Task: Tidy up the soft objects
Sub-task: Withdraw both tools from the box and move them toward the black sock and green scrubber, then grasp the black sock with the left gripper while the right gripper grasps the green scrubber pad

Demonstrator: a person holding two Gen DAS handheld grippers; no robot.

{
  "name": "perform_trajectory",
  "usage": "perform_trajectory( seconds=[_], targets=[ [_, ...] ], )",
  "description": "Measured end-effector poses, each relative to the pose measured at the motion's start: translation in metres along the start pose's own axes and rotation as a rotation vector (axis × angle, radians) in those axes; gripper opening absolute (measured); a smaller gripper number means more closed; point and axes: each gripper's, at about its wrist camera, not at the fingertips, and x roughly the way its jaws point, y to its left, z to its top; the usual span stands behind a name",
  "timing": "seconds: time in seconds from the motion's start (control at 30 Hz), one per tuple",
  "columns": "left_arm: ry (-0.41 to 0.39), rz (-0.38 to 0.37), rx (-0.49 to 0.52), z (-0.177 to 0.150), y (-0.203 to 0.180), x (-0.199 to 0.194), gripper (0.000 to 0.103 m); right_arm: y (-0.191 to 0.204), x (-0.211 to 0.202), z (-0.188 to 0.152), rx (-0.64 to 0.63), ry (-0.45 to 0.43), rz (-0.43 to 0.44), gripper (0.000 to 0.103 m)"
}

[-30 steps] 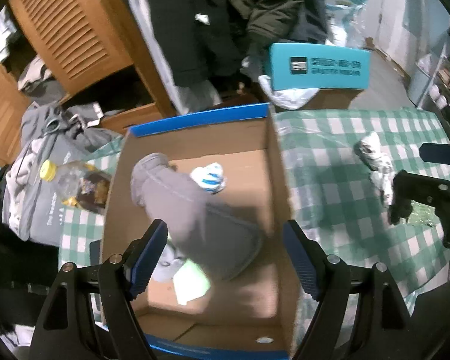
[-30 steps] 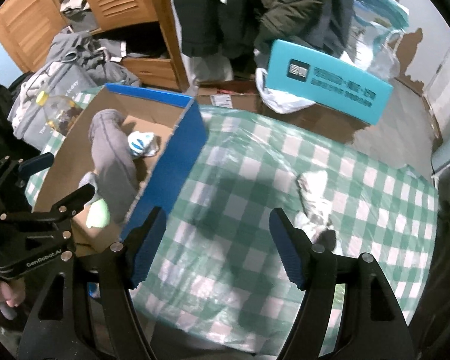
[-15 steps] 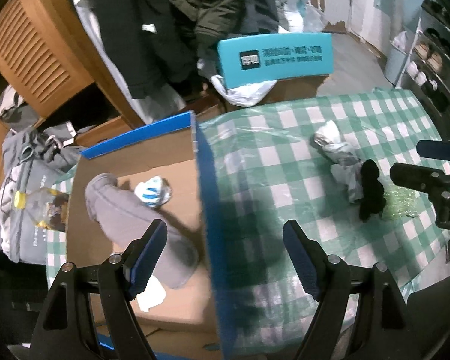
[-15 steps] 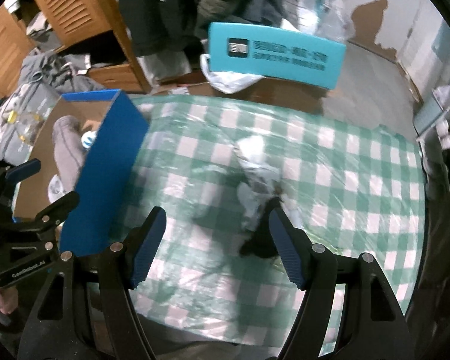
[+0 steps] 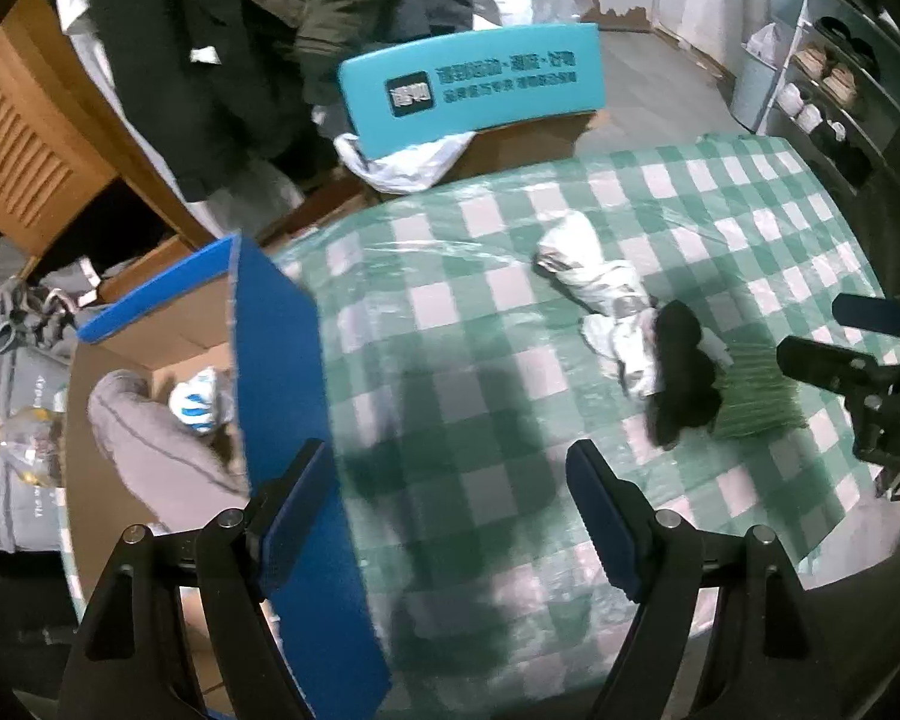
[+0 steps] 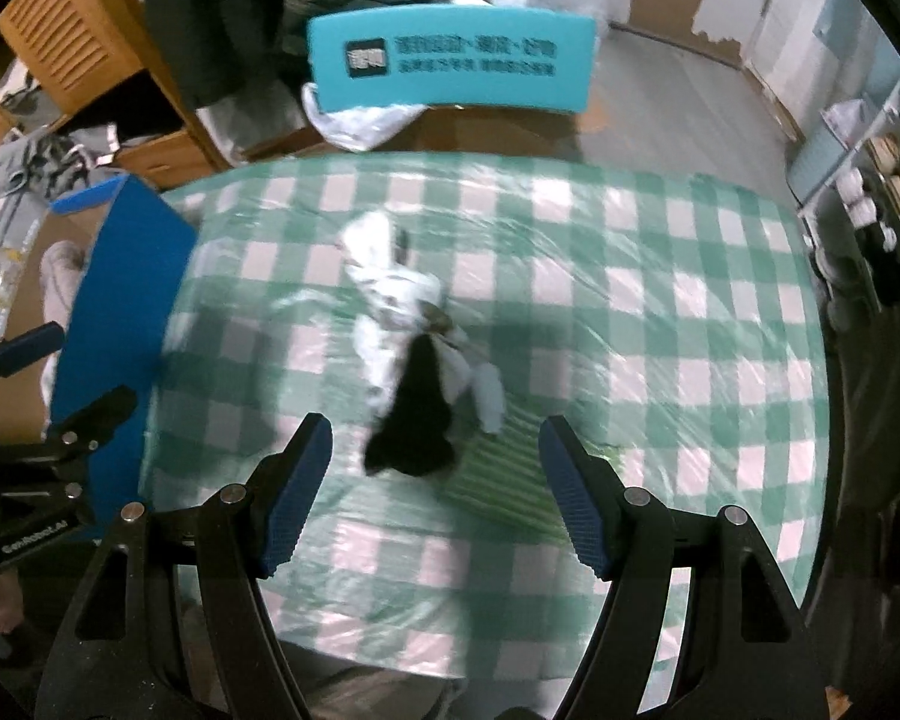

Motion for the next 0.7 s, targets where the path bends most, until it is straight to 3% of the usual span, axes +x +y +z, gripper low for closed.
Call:
perform_trajectory(
  seconds=[0.27, 0.7],
  targets=[
    [0.045, -0.051, 0.002, 0.010, -0.025, 0.022, 0.081, -0.030, 0.014, -0.014, 0.045, 0.038, -0.027, 0.072],
    [0.109, -0.070, 0.019, 0.014, -0.056, 0.055, 0.081, -0.060, 0.050, -0.030, 0.084, 0.112, -0.034, 0.073]
  ],
)
